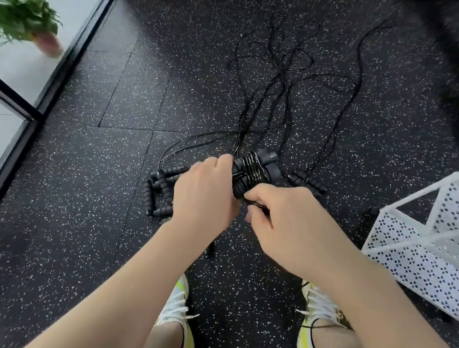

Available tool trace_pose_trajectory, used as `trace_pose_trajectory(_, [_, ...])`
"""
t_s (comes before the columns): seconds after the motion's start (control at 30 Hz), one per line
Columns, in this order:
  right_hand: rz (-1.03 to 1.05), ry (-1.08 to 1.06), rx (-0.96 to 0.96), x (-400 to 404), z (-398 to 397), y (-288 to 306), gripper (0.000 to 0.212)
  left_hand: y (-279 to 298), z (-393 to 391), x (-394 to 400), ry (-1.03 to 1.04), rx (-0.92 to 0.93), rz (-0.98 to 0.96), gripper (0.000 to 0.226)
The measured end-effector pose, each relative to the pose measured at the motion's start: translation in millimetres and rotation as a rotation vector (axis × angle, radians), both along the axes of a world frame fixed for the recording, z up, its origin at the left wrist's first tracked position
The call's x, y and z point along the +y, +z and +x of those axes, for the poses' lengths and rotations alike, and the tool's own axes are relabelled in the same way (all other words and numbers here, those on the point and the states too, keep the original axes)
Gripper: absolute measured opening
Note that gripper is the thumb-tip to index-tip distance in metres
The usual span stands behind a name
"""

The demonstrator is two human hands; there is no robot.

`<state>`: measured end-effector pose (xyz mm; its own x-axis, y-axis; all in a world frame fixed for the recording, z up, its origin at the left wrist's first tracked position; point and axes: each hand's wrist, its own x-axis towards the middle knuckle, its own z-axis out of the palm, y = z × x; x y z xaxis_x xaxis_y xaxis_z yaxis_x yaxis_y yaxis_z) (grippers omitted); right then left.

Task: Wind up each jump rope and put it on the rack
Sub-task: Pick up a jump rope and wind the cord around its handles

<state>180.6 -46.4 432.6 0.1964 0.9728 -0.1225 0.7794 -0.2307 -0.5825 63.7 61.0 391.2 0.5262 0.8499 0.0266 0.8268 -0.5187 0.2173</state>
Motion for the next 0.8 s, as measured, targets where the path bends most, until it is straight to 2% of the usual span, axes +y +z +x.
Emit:
trace_pose_trajectory(0.17, [0.088,-0.060,-0.047,0.5,28.6,9.9,0.012,-3.0,1.3,-6.8,-0.202,-0.030,0.002,0.036])
trace_pose_trajectory(0.23, [0.085,-0.109,-0.020,0.8,42.9,11.6,0.015,-4.3,2.6,-10.1,-0.263,-0.040,-0.037,0.038])
trace_pose_trajectory(0.4, [0.100,-0.167,0.250,1.5,64.4,10.1,0.012,-5.1,4.6,-19.4,-0.455,-0.097,0.022,0.029])
trace_pose_trajectory(0.6, [0.070,-0.149,0.447,-1.0,77.5,9.8,0.011,-0.8,5.8,-24.8,-0.604,-0.219,0.056,0.030])
trace_pose_trajectory(0.7, [0.076,-0.122,0.555,-0.2,84.1,2.3,0.009,0.8,6.4,-24.4,-0.620,-0.250,0.044,0.030])
trace_pose_trajectory(0.8, [0.077,-0.113,0.747,-1.3,89.8,-5.8,0.011,2.6,5.3,-24.3,-0.604,-0.309,0.062,0.036])
